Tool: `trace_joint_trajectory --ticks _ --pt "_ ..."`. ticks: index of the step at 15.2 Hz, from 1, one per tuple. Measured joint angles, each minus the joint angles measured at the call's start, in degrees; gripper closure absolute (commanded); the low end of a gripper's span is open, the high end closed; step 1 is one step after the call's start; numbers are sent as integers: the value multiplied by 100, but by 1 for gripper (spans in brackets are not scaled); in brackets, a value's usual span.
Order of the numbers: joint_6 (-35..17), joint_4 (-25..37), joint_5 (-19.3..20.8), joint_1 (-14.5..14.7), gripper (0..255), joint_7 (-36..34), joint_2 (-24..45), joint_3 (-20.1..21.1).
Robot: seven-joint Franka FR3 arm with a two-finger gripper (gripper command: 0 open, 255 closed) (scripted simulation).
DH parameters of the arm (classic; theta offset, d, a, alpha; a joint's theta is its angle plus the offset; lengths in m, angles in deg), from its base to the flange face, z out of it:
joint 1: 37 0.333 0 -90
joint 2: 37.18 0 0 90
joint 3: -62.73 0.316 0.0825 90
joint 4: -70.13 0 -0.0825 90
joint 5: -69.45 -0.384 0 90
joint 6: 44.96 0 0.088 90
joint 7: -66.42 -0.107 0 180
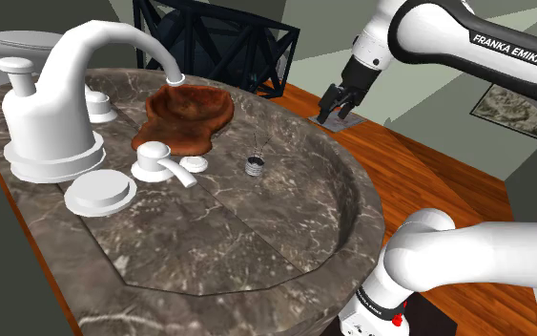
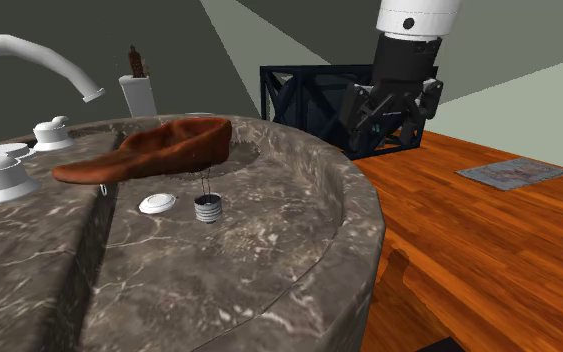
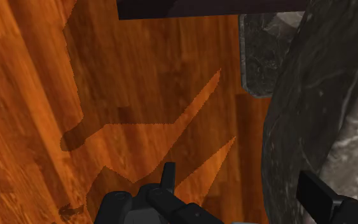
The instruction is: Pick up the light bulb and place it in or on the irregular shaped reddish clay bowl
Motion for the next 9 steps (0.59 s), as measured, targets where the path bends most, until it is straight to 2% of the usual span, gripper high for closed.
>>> trace_joint_trajectory --ticks 3,9 --pt "2 -8 -73 74 0 -94 -37 148" --pt "-78 -32 -405 427 0 -544 -122 848"
